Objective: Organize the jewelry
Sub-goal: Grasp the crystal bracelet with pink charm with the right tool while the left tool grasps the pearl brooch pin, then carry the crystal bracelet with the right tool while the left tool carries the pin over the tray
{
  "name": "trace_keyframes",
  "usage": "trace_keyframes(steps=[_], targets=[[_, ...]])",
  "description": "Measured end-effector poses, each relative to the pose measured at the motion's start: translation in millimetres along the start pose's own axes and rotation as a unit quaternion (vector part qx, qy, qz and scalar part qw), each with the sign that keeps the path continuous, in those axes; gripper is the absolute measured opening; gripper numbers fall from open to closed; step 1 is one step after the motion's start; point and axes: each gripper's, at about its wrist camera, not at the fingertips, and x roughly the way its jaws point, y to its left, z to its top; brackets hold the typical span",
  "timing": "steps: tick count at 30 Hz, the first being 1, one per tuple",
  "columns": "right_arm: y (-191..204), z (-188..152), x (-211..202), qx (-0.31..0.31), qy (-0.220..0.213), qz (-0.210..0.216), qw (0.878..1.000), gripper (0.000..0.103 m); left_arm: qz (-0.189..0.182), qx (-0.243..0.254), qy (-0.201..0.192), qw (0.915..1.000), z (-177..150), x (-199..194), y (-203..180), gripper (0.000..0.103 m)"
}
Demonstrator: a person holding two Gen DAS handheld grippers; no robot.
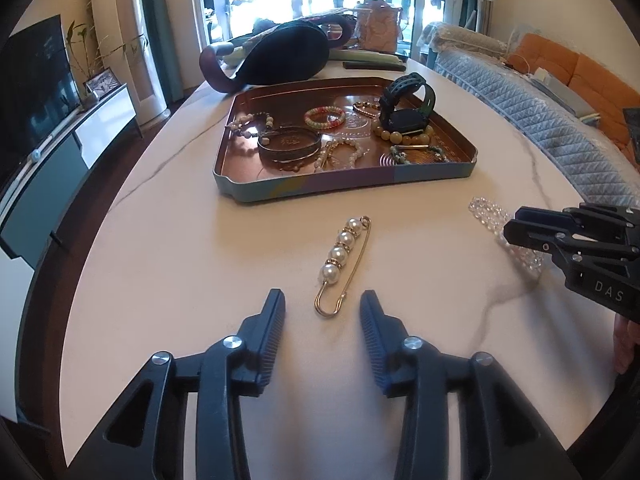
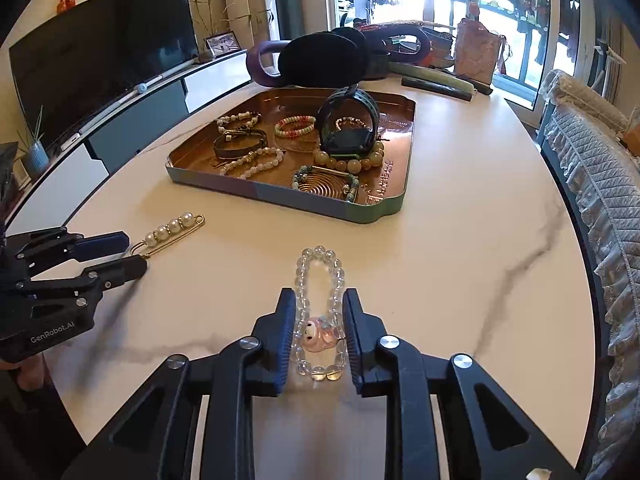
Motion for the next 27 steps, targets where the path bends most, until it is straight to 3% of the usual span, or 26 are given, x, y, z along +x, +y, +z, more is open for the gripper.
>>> trace_keyframes(steps=[6,9,11,12,13,15,20,22,27], targets=[[-0.6,0.4,0.7,-0.002,0.001,0.009,1.000,0.020,-0.014,0.003,0.003,0.9999,9.4,13.3,-4.0,0.046],[-0.9,0.3,3.4,0.000,0.005,0.014,1.000,0.029,-0.021,-0.001,-0.001,0.9998,13.2,16.6,-7.2,0.046],[-2.3,-0.6,6.5,0.006,0.009,0.018,1.000,0.032,-0.028,0.007,-0.004,0.9996,14.4,17.5,-11.3,0.038],[-1.2,0.0,7.0,0.002,0.010,0.021,1.000,0.033,-0.031,0.007,-0.004,0.9995,15.2,17.4,-12.4,0.021],[0.3,0.3,7.8,-0.004,0.010,0.020,1.000,0.035,-0.040,0.004,-0.001,0.9992,16.2,17.7,-12.5,0.013],[1.7,1.0,9.2,-0.010,0.011,0.021,1.000,0.035,-0.060,-0.010,0.003,0.9981,17.7,18.0,-11.0,0.011],[8.8,4.1,12.7,-0.045,0.013,0.014,0.999,0.025,-0.108,-0.052,0.014,0.9927,19.2,18.1,-6.6,0.011],[6.8,5.7,10.9,-0.032,0.007,0.039,0.999,0.007,-0.109,-0.053,0.014,0.9926,18.6,17.2,-7.5,0.011],[14.7,3.6,9.2,-0.041,0.004,0.048,0.998,0.007,-0.119,-0.064,0.007,0.9908,19.1,13.8,-5.6,0.011]])
